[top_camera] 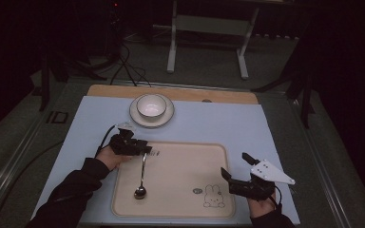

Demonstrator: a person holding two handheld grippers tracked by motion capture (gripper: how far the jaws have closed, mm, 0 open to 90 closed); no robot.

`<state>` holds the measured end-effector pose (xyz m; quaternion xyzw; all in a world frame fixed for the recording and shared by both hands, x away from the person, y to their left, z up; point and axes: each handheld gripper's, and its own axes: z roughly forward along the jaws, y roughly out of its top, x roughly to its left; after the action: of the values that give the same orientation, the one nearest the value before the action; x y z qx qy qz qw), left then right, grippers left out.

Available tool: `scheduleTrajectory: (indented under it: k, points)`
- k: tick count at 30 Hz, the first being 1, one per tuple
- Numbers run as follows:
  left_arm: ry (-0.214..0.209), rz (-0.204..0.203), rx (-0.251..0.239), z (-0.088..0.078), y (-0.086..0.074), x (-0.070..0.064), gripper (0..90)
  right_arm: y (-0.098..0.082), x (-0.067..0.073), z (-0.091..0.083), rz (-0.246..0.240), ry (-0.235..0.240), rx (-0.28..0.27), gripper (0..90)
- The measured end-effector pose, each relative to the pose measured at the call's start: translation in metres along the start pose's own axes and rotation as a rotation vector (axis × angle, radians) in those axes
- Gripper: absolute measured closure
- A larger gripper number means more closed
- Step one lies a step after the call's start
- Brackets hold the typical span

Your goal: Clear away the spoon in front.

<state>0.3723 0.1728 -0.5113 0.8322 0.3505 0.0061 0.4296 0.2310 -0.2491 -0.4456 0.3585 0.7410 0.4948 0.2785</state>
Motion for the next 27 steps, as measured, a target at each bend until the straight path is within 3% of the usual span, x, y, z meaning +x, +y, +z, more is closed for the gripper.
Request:
scheduleTrajectory:
  k: [2, 5, 8, 12, 16, 21, 22, 27]
  points:
    - [0.007, -0.005, 0.004, -0.003, 0.002, -0.002, 58.3, 0.0, 0.0, 0.0, 0.0, 0.0, -0.001, 12.1]
    - [0.05, -0.012, -0.011, -0.01, 0.005, -0.008, 58.2, 0.0, 0.0, -0.001, -0.002, -0.001, -0.003, 12.1]
    - [0.079, 0.004, -0.004, -0.015, 0.008, -0.014, 54.0, 0.0, -0.001, -0.001, 0.002, -0.003, -0.004, 12.1]
    - [0.085, -0.012, -0.015, -0.023, 0.012, -0.02, 47.2, 0.0, -0.001, 0.0, 0.004, 0.0, -0.001, 12.1]
    - [0.101, -0.025, -0.048, -0.032, 0.016, -0.025, 47.0, 0.0, -0.001, 0.0, 0.001, -0.001, -0.002, 12.1]
    - [0.115, -0.022, -0.043, -0.039, 0.018, -0.031, 43.5, 0.0, -0.001, 0.0, 0.006, -0.003, -0.003, 12.1]
    - [0.119, -0.024, -0.045, -0.04, 0.018, -0.032, 38.8, 0.0, -0.001, 0.0, 0.006, -0.003, -0.004, 12.0]
    - [0.132, -0.029, -0.049, -0.047, 0.02, -0.038, 32.4, 0.0, -0.001, 0.0, 0.004, -0.003, -0.005, 12.1]
